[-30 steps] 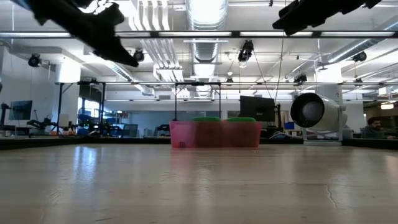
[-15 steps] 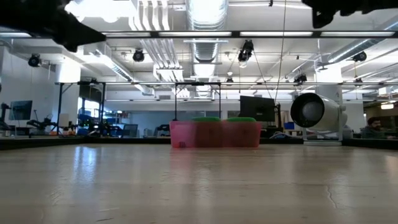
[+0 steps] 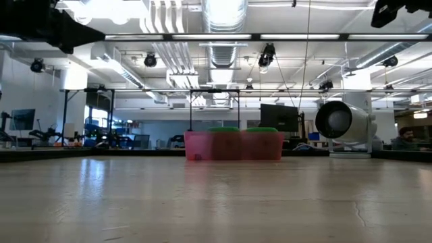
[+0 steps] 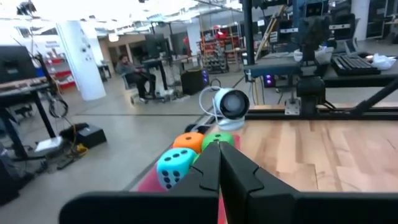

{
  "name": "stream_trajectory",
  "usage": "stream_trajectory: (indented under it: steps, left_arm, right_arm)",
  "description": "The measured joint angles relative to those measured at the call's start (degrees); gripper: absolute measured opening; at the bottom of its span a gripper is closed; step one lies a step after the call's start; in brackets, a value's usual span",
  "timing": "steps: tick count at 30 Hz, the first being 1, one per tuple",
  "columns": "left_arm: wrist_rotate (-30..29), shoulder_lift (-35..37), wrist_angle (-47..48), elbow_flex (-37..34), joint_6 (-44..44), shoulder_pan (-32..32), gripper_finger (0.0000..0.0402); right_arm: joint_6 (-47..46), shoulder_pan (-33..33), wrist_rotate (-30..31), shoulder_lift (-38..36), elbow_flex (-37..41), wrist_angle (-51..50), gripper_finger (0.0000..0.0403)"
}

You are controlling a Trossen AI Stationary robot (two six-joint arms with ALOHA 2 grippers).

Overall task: Pick & Place Dice
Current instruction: Return to Home Position

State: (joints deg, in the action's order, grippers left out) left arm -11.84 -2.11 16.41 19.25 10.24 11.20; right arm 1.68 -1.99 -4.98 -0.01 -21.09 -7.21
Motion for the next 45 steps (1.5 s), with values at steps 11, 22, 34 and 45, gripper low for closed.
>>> stream_trajectory:
  steps: [11, 22, 34, 45]
  left_arm:
    - [-1.09, 2.10, 0.32, 0.15, 3.69, 0.10, 0.0003]
    - [-1.70, 2.13, 0.37, 0.44, 3.98, 0.13, 0.0003]
    - [-1.68, 2.13, -1.08, -3.88, 3.84, 0.13, 0.0003]
    - [-1.62, 2.13, -8.46, -11.34, 1.93, 0.13, 0.0003]
  right_arm:
    - [3.14, -0.02, 0.18, 1.11, 0.16, -1.43, 0.0008]
    - [3.44, -0.04, 0.18, 0.05, 1.82, 1.19, 0.0008]
    - [1.33, -0.04, 4.72, 0.06, 10.58, 7.21, 0.0008]
    - [0.24, -0.06, 12.51, 0.06, 18.72, 12.40, 0.0008]
